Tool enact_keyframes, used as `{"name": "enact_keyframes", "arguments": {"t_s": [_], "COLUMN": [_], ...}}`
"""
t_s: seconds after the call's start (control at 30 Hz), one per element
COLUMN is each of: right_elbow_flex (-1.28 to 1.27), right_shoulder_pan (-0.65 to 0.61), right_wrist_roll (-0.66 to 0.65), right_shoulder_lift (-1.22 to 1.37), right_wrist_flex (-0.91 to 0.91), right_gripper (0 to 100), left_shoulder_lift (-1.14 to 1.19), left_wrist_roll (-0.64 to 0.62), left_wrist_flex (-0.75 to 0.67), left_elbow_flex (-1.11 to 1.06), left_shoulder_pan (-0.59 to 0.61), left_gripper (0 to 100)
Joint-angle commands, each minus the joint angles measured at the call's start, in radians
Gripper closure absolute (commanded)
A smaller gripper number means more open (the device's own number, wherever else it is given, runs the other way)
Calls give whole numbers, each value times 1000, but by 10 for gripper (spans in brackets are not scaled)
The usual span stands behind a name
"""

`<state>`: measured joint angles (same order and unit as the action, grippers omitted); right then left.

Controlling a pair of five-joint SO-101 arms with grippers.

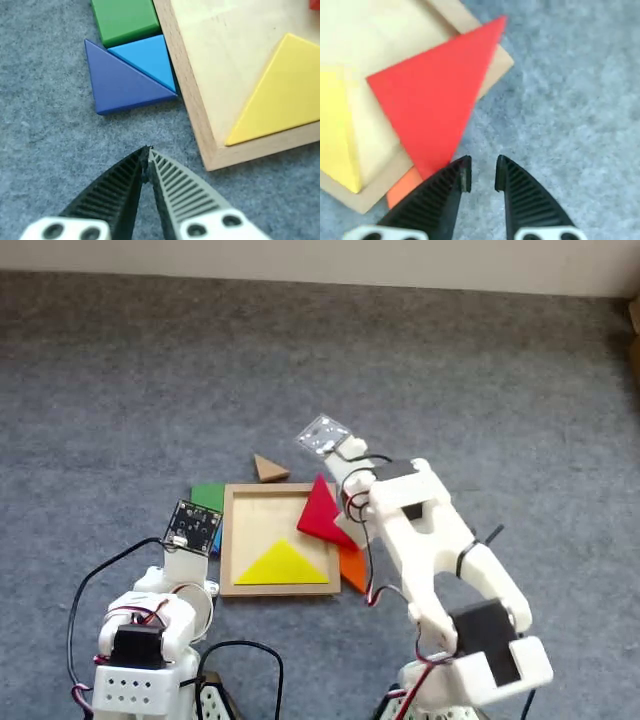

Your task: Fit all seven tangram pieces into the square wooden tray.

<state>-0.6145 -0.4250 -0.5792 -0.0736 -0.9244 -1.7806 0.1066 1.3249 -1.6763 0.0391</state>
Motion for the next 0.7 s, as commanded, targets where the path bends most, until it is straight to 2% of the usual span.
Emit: {"name": "enact_keyframes", "arguments": {"t_s": [0.0, 0.13, 0.37, 0.57, 0.67], "right_elbow_flex": [61, 67, 48, 28, 28], "right_shoulder_pan": [-25, -15, 5, -4, -48], "right_wrist_roll": [8, 8, 9, 9, 9], "right_shoulder_lift": [-119, -165, -159, -65, -48], "right_wrist_flex": [-35, -21, 151, 147, 64], "right_gripper": [911, 911, 911, 911, 911], "left_shoulder_lift": [-38, -38, -38, -38, -38], "left_wrist_roll": [5, 5, 5, 5, 5], "left_wrist_flex": [3, 3, 3, 3, 3], "left_elbow_flex": [-19, -19, -19, -19, -19], "left_shoulder_pan": [-8, -8, -8, -8, -8], "left_gripper": [995, 995, 995, 995, 995]}}
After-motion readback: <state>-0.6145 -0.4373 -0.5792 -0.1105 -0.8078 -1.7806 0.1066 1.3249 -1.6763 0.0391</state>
